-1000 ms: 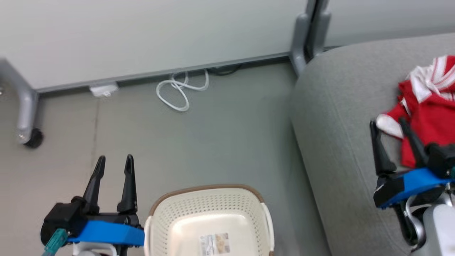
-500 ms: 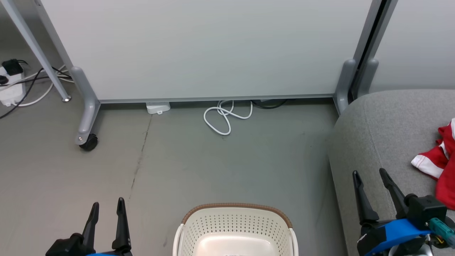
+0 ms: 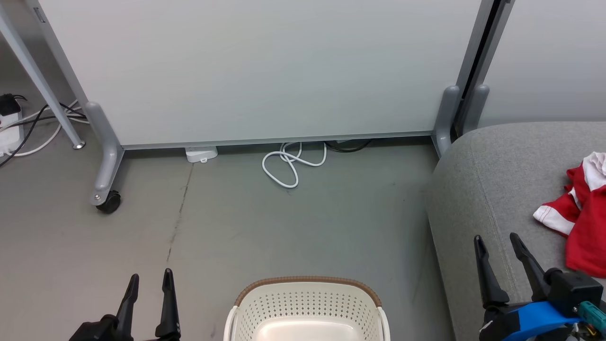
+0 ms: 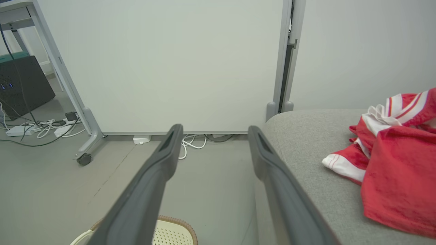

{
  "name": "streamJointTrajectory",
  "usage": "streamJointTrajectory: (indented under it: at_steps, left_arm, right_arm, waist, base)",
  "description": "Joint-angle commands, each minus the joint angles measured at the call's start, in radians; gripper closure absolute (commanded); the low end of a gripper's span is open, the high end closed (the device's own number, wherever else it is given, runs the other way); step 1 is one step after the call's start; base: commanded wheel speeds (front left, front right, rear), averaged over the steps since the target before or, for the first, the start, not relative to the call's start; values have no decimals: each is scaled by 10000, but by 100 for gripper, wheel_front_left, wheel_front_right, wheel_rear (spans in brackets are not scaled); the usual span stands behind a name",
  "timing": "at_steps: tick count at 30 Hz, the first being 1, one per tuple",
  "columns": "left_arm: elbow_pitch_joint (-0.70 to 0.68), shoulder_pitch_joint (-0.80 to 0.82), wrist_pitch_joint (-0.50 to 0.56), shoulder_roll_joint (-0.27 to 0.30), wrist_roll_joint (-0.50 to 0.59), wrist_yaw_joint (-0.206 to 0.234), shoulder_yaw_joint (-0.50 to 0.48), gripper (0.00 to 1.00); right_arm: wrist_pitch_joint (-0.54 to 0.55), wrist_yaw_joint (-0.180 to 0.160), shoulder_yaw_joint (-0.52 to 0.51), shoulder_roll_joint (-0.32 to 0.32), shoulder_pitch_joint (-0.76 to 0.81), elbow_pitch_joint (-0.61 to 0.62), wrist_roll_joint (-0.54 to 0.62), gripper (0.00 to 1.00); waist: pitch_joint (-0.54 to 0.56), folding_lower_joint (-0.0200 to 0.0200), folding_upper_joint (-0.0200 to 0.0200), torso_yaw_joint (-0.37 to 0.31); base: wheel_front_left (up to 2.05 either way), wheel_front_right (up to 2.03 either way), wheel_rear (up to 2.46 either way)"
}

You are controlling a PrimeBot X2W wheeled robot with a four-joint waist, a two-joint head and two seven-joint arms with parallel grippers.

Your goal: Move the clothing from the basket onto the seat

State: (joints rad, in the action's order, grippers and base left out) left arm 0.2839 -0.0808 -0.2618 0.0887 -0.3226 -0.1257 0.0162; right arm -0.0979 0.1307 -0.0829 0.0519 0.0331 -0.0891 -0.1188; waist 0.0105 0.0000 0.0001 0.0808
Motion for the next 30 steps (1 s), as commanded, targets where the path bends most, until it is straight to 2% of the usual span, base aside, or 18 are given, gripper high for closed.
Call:
streamJointTrajectory:
  at_steps: [1,25,26,30]
  left_arm:
    - [-41,-1,-46,35,31,-76,57,0]
    - [-162,-79,-46,103,-129,-82,304,0]
    - [-129,2,2,71,-130,-2,297,100]
    - [209,-113,49,-38,-136,4,308,100]
  right_arm:
    - [-13,1,2,-18,176,44,-121,0]
    - [29,1,193,-20,112,-57,-309,0]
    - [9,0,180,-6,28,-64,-316,100]
    - [15,0,185,-38,116,-445,-341,100]
  waist:
    - [-2,0,-1,-27]
    - [-67,0,-1,-324]
    - [-67,0,-1,-325]
    - [-66,1,-1,-332]
  base:
    - [0,0,0]
    - [0,0,0]
    - [0,0,0]
    - [0,0,0]
